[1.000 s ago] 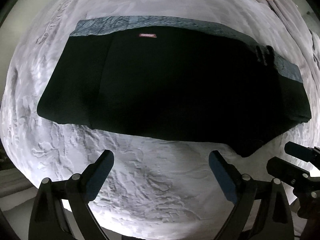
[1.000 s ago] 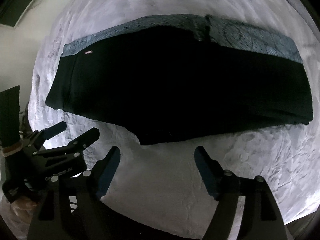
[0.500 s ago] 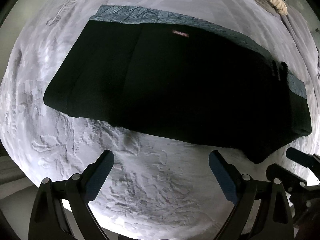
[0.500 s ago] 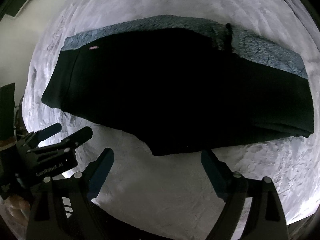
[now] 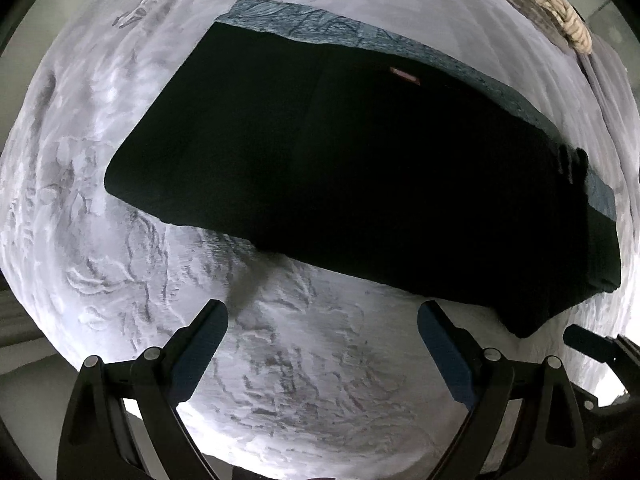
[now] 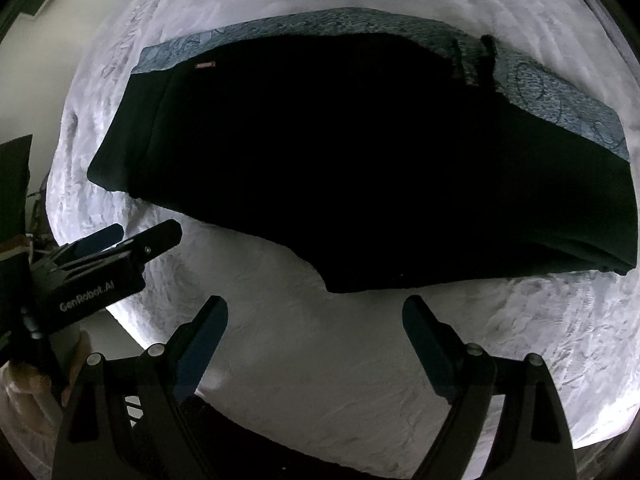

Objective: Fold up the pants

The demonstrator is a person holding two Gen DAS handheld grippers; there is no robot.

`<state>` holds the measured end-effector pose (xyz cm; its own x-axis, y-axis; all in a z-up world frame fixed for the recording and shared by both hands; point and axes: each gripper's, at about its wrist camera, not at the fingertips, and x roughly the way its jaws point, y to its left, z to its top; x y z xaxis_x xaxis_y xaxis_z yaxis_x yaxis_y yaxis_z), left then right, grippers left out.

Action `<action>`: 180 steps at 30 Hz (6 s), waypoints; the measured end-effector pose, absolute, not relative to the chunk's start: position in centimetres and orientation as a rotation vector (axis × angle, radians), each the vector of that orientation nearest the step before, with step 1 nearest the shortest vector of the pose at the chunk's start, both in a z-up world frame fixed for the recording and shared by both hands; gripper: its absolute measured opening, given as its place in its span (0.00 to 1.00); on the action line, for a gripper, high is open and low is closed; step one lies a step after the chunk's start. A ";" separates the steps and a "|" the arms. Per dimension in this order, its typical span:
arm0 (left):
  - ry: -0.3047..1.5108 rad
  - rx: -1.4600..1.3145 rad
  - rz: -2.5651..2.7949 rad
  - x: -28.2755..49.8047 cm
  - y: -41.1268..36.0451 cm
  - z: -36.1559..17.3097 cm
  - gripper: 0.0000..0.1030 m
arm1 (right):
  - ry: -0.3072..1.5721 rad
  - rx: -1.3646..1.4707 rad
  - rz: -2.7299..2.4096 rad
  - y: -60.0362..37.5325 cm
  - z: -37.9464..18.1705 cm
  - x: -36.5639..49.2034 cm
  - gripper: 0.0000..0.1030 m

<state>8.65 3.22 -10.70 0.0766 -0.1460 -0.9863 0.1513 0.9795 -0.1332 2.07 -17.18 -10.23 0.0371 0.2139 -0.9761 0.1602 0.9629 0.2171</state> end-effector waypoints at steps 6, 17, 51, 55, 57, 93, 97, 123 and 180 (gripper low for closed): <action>1.503 -0.089 -0.241 9.6 5.7 -11.6 0.93 | 1.542 0.307 0.045 -17.1 -10.2 2.1 0.88; 1.401 -0.430 -0.312 13.0 13.3 -10.4 0.93 | 1.555 0.329 0.035 -17.6 -10.6 1.9 0.88; 1.185 0.099 -0.134 11.5 4.3 -9.3 0.37 | 1.433 0.246 0.100 -19.5 -6.8 11.6 0.88; 1.088 0.351 -0.105 10.0 0.9 -9.5 0.37 | 1.417 0.219 0.244 -16.3 -4.4 16.4 0.88; 1.060 0.407 -0.098 9.6 0.1 -9.6 0.37 | 1.435 0.200 0.356 -13.3 -3.6 19.3 0.89; 0.749 0.470 -0.377 4.6 -12.4 2.9 0.37 | 1.331 0.550 0.580 -22.2 4.1 17.2 0.17; 0.729 0.475 -0.480 3.0 -17.9 4.4 0.37 | 1.252 0.631 0.509 -28.7 5.9 14.1 0.17; 0.855 0.788 -0.790 -6.8 -37.2 -8.1 0.45 | 1.245 0.948 0.067 -50.9 -10.1 -2.1 0.18; 1.314 0.329 -0.378 7.7 -21.8 -9.4 0.74 | 1.339 0.460 -0.260 -48.0 -8.8 -5.3 0.56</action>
